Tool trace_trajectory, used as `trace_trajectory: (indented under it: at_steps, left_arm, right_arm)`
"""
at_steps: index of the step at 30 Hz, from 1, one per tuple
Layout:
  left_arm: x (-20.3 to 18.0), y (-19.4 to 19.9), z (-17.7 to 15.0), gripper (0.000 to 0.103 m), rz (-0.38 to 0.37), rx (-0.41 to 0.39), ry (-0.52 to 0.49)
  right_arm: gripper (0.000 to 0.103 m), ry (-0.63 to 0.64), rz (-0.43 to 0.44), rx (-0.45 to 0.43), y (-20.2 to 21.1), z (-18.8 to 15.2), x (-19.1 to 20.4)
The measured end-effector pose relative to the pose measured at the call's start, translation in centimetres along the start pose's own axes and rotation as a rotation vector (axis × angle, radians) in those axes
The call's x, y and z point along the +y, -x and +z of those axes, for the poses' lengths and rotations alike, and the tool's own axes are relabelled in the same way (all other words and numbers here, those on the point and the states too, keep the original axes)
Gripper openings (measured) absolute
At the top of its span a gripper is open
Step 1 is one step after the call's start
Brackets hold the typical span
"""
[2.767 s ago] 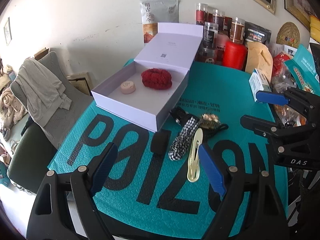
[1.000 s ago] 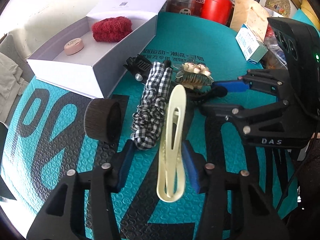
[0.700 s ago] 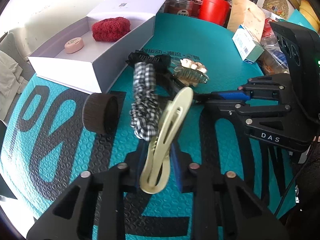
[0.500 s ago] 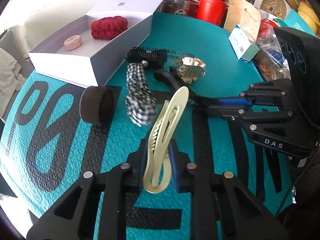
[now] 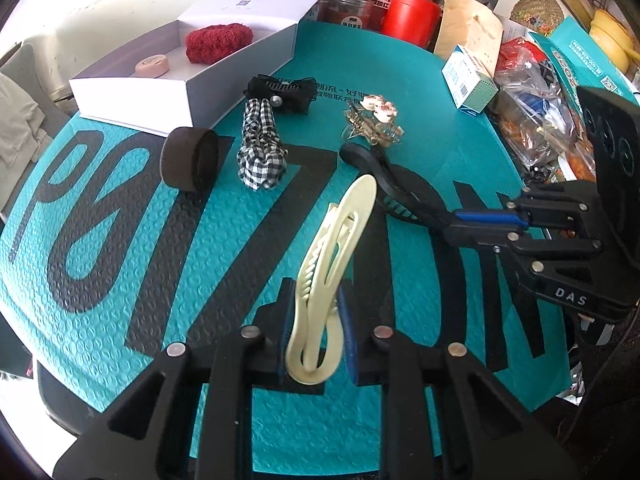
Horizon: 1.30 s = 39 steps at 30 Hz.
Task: Organize objects
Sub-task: 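Lift the cream claw clip with the left tool while the right tool lifts the black claw clip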
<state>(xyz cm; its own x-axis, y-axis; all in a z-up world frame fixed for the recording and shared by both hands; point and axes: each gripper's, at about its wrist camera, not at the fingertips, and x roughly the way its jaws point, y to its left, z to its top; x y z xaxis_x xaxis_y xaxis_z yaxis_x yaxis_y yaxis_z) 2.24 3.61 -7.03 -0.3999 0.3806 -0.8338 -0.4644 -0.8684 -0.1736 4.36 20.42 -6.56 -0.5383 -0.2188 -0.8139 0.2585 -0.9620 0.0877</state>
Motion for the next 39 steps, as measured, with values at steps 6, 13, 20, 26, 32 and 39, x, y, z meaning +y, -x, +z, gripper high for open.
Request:
trace_trajectory:
  at_steps: [6,13,20,26,32,39]
  left_arm:
    - [0.3,-0.3,0.1,0.02,0.006,-0.009,0.01]
    - [0.3,-0.8,0.9,0.031,0.014,-0.02,-0.017]
    - [0.2,-1.5,1.6,0.042,0.031,-0.048,-0.033]
    - [0.3,-2.0,2.3,0.042,0.055,-0.056,-0.056]
    - [0.2,-2.5,2.5,0.042,0.081,-0.055,-0.079]
    - [-0.4,-2.8,2.9,0.021,0.114,-0.053,-0.099]
  right_arm:
    - [0.01,0.009,-0.031,-0.054,0.9,0.1,0.4]
    - [0.048,0.013,-0.023,-0.057,-0.5,1.4,0.9]
    - [0.048,0.007,-0.053,-0.051,-2.5,2.5,0.8]
    - [0.048,-0.015,-0.068,-0.053,-3.4,3.2,0.5]
    - [0.026,0.012,-0.099,-0.047,-4.1,3.1,0.7]
    - [0.02,-0.007,-0.066,-0.048,-3.7,2.7,0.5]
